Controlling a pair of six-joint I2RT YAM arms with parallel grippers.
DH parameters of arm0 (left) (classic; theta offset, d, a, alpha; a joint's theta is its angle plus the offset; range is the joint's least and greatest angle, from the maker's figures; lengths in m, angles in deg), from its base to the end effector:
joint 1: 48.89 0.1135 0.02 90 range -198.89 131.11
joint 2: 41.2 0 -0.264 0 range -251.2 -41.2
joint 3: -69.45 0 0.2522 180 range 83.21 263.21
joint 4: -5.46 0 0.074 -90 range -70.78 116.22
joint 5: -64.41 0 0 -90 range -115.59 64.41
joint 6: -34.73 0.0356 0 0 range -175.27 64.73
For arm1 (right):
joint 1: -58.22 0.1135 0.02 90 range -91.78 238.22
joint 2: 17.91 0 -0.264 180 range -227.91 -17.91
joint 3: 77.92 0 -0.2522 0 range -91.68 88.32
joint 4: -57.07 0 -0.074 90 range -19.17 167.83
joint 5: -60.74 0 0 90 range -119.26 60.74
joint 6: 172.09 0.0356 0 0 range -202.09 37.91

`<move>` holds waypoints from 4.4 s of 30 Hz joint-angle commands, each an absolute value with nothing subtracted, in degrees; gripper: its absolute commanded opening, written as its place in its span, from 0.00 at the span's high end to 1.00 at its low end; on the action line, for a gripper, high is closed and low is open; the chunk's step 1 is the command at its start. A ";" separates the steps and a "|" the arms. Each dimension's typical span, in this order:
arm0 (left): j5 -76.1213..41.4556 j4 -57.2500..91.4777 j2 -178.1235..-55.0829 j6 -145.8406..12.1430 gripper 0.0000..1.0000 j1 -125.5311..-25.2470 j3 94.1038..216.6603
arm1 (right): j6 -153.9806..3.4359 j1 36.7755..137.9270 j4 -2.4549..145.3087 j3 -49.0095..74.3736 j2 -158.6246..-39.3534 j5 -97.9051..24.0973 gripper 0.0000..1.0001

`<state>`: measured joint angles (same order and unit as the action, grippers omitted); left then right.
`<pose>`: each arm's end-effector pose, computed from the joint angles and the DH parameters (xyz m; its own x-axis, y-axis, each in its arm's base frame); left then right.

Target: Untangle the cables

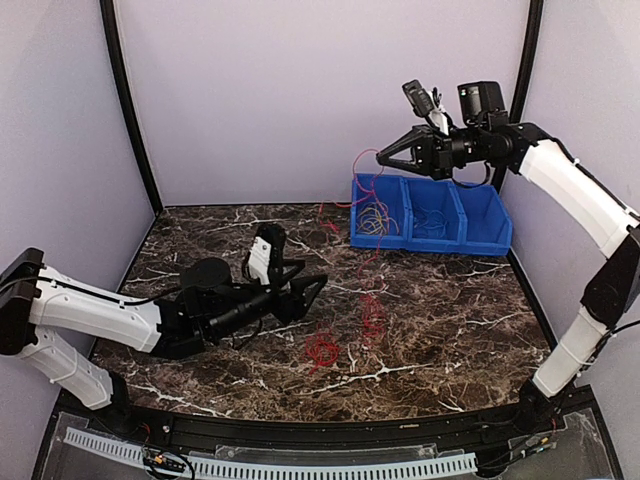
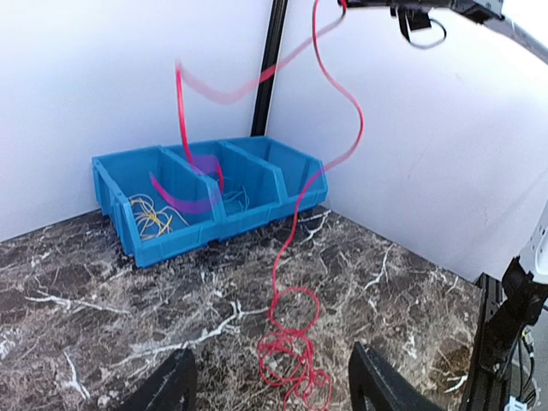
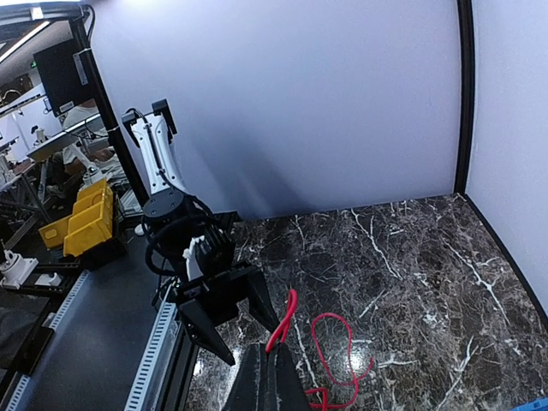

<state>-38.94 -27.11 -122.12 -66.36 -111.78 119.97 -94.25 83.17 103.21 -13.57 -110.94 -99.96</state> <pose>0.1460 -0.2672 0.2507 -0.1294 -0.1579 -0.9789 0.7500 0.6302 -0.2008 0.2990 0.1762 0.4399 -0.1591 -0.1508 -0.9757 -0.9795 -0.0994 0.1750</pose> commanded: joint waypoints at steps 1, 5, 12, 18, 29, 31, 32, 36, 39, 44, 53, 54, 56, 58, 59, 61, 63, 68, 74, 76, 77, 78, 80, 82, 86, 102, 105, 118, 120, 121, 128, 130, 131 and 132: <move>-40.65 -24.49 -118.13 -64.59 0.36 -111.91 124.94 | -97.33 85.96 102.01 -11.51 -107.83 -94.22 1.00; -40.44 -26.85 -115.12 -63.90 0.37 -111.91 126.17 | -100.90 88.70 104.17 -10.18 -107.82 -89.51 1.00; -36.74 -29.45 -116.63 -57.45 0.34 -111.95 129.57 | -102.50 93.15 104.91 -8.82 -109.17 -86.57 1.00; -34.73 -20.63 -123.52 -56.71 0.35 -111.93 137.75 | -103.16 94.86 106.60 -11.02 -110.19 -88.01 1.00; -33.10 -27.23 -129.04 -53.68 0.46 -111.78 139.00 | -103.87 96.70 108.35 -12.36 -110.69 -89.61 1.00; -31.72 -27.69 -129.49 -53.73 0.53 -111.44 139.13 | -103.74 96.80 108.37 -12.33 -110.80 -89.91 1.00; -31.25 -27.48 -129.60 -54.10 0.61 -111.28 139.36 | -103.69 96.84 108.32 -12.32 -110.81 -89.99 1.00; -30.04 -28.29 -129.47 -56.50 0.74 -110.08 138.47 | -103.57 96.90 108.25 -12.08 -110.74 -89.97 1.00; -29.75 -28.93 -129.24 -56.75 0.79 -109.67 137.83 | -103.61 96.89 108.19 -11.82 -110.80 -90.27 1.00; -29.68 -30.20 -130.16 -57.46 0.83 -108.96 137.80 | -103.56 96.98 108.27 -11.70 -110.98 -91.24 1.00; -30.07 -34.31 -130.05 -58.67 1.00 -108.49 135.89 | -106.34 96.61 106.44 -5.82 -109.23 -88.66 0.83; -31.09 -34.49 -129.35 -58.91 1.00 -108.48 135.48 | -107.11 96.31 105.25 -3.45 -108.37 -86.43 0.75; -32.66 -34.49 -128.23 -59.42 1.00 -108.48 134.19 | -109.26 95.50 104.34 1.12 -107.39 -82.56 0.64; -34.10 -34.41 -126.98 -59.97 1.00 -108.44 132.09 | -110.03 94.81 102.09 6.72 -106.84 -78.82 0.54; -34.51 -34.35 -126.12 -60.21 1.00 -108.47 131.56 | -110.65 94.75 100.59 9.94 -106.72 -77.27 0.51; -36.28 -34.39 -124.76 -60.89 1.00 -108.48 129.92 | -112.12 94.79 98.01 15.48 -107.08 -74.32 0.45; -37.84 -34.40 -123.58 -61.60 1.00 -108.48 128.38 | -112.62 94.79 95.30 19.61 -108.25 -72.15 0.43; -40.98 -34.40 -121.24 -62.82 1.00 -108.49 125.12 | -114.13 95.68 93.11 23.15 -114.34 -68.08 0.39; -43.30 -33.99 -117.97 -63.08 1.00 -108.48 122.68 | -113.42 98.14 91.69 23.90 -122.53 -63.10 0.39; -44.19 -33.66 -116.66 -63.01 1.00 -108.48 121.95 | -111.95 98.20 90.49 23.96 -124.35 -62.03 0.44; -44.79 -33.46 -115.46 -62.90 1.00 -108.48 121.70 | -111.07 98.21 90.00 23.98 -125.01 -60.98 0.48; -45.21 -32.89 -113.95 -62.82 1.00 -108.48 121.29 | -110.92 98.17 89.92 23.97 -125.57 -60.67 0.55; -46.27 -31.45 -111.24 -62.15 1.00 -108.48 120.87 | -111.33 98.21 90.21 24.26 -126.71 -60.34 0.77; -47.47 -29.44 -107.94 -60.70 1.00 -108.49 120.91 | -111.41 98.20 90.60 24.37 -127.68 -60.09 0.99; -51.57 -22.69 -100.23 -53.50 1.00 -108.48 123.95 | -110.81 98.08 91.92 23.81 -129.49 -59.07 1.00; -58.36 -4.80 -88.46 -34.31 1.00 -108.48 148.53 | -109.45 96.45 95.96 21.45 -129.78 -61.86 0.94; -56.76 -3.45 -88.84 -38.87 1.00 -108.48 146.23 | -110.83 96.41 98.20 20.08 -125.28 -62.54 0.77; -43.61 -0.59 -97.60 -50.86 1.00 -108.48 137.80 | -116.47 95.76 112.57 6.81 -111.37 -68.11 0.51; -40.05 -1.04 -99.70 -51.97 1.00 -108.48 137.86 | -115.86 95.73 112.39 4.56 -110.07 -71.22 0.50; -39.33 -1.33 -100.42 -52.60 1.00 -108.48 137.85 | -115.16 95.75 111.92 3.61 -109.43 -72.81 0.49; -32.77 -4.70 -107.74 -56.90 1.00 -108.48 137.86 | -109.15 95.84 106.89 -2.64 -107.51 -83.28 0.39; -31.29 -5.54 -109.57 -57.99 1.00 -108.48 137.86 | -108.27 96.05 106.99 -5.23 -108.36 -84.42 0.37; -30.95 -5.86 -110.72 -58.30 1.00 -108.48 137.90 | -108.20 96.22 107.04 -6.22 -108.62 -84.65 0.37; -30.18 -6.43 -111.24 -58.97 1.00 -108.48 137.97 | -108.19 96.45 107.04 -7.12 -108.80 -84.71 0.36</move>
<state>-34.89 -2.37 -109.34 -55.32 -108.50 137.98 -110.75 95.96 109.14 -2.75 -109.08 -79.76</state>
